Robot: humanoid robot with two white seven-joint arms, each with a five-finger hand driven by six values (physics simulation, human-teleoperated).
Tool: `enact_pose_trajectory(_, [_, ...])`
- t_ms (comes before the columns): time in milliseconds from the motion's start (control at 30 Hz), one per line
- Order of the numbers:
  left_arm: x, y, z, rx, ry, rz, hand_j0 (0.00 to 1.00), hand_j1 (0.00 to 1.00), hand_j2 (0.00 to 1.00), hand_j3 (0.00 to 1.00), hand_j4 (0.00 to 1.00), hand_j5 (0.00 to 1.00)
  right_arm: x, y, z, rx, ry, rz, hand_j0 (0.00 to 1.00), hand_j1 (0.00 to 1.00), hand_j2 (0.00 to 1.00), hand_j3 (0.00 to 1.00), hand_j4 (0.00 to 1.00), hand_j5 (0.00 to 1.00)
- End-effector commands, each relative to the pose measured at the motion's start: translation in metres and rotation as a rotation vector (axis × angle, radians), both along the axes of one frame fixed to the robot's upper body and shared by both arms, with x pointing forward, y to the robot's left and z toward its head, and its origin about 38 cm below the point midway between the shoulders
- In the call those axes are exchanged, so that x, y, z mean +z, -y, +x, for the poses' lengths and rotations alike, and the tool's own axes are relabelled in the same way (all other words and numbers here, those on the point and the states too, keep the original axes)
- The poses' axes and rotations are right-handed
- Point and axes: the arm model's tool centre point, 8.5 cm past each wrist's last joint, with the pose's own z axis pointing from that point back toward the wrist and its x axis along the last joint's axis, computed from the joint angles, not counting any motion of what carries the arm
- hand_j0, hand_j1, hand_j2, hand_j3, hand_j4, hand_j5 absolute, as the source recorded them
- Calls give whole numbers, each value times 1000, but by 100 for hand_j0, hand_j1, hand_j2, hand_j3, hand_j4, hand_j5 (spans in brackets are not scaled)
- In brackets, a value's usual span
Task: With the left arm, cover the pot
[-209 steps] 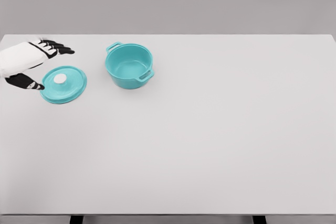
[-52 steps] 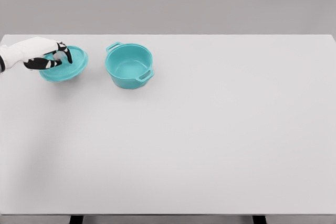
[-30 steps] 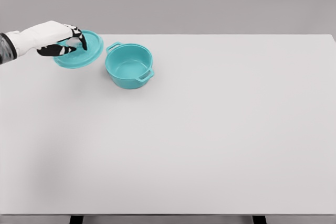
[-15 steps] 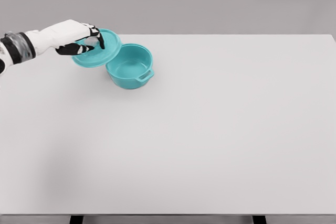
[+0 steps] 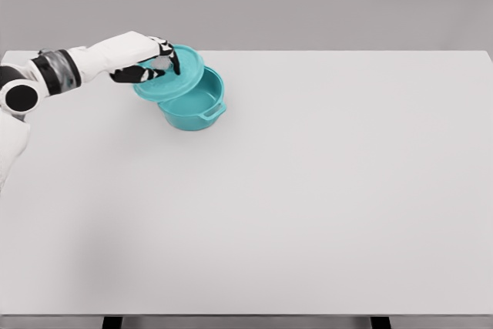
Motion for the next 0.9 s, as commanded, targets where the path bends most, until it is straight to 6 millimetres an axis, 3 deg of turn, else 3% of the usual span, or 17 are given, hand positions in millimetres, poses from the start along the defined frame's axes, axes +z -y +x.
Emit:
enact_pose_trajectory(0, [-1,7,1,-7,-4,-18,49,49,49,49,49,49,0,0,0,0,0,0,100,100,100,100,100,100])
enact_pose_trajectory(567, [-19,32,4,-24,-34,-17,49,49,49,49,49,49,0,0,0,0,0,0,100,100,100,100,100,100])
enact_pose_trajectory(867, [-31,30,5,-9,-69,-21,49,49,49,49,49,49,0,0,0,0,0,0,100,100,100,100,100,100])
